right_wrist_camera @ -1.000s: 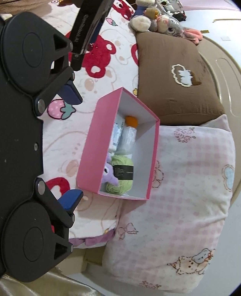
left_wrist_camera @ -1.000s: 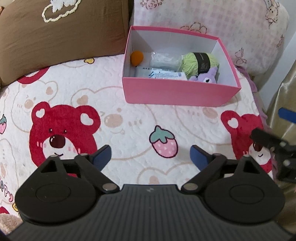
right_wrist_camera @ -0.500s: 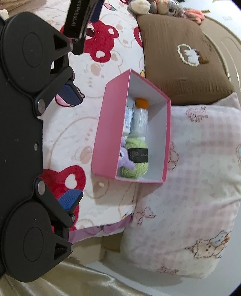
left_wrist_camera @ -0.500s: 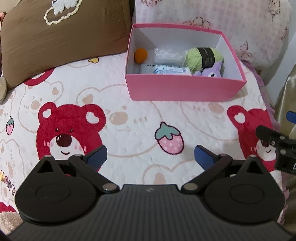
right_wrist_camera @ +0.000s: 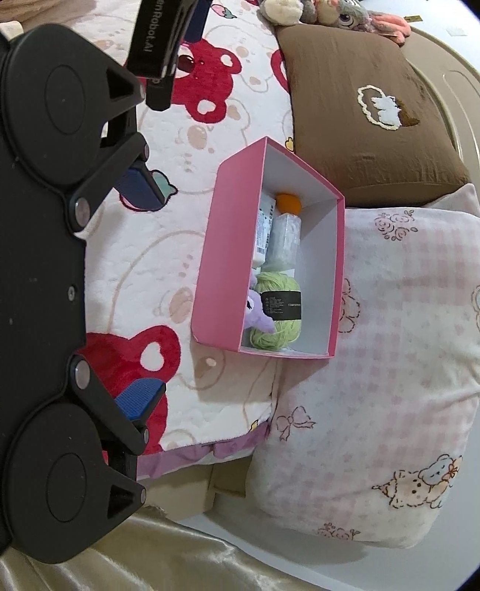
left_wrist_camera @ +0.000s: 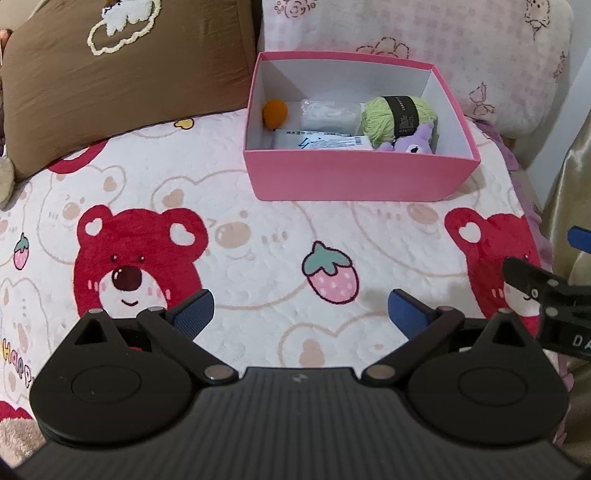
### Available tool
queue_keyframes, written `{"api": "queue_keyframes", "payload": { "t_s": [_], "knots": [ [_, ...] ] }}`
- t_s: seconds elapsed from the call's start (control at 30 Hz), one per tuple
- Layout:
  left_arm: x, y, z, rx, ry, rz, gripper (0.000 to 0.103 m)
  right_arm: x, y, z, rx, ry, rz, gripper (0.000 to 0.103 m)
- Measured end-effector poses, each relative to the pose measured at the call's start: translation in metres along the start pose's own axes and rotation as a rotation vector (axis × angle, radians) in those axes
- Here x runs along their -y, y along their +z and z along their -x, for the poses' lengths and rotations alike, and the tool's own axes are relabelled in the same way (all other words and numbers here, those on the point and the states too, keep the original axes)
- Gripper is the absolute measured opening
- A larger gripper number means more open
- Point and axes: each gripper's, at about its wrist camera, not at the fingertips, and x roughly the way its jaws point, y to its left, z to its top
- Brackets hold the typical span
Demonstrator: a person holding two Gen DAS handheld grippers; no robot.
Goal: Organize objects
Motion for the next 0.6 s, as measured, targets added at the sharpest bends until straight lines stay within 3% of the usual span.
{"api": "queue_keyframes", "payload": {
  "t_s": [0.6],
  "knots": [
    [-0.001, -0.007, 0.012, 0.005, 0.054, -0.007, 0.102, 0.000, -0.004, 0.008, -0.013, -0.012, -0.009, 0.099]
  ]
}}
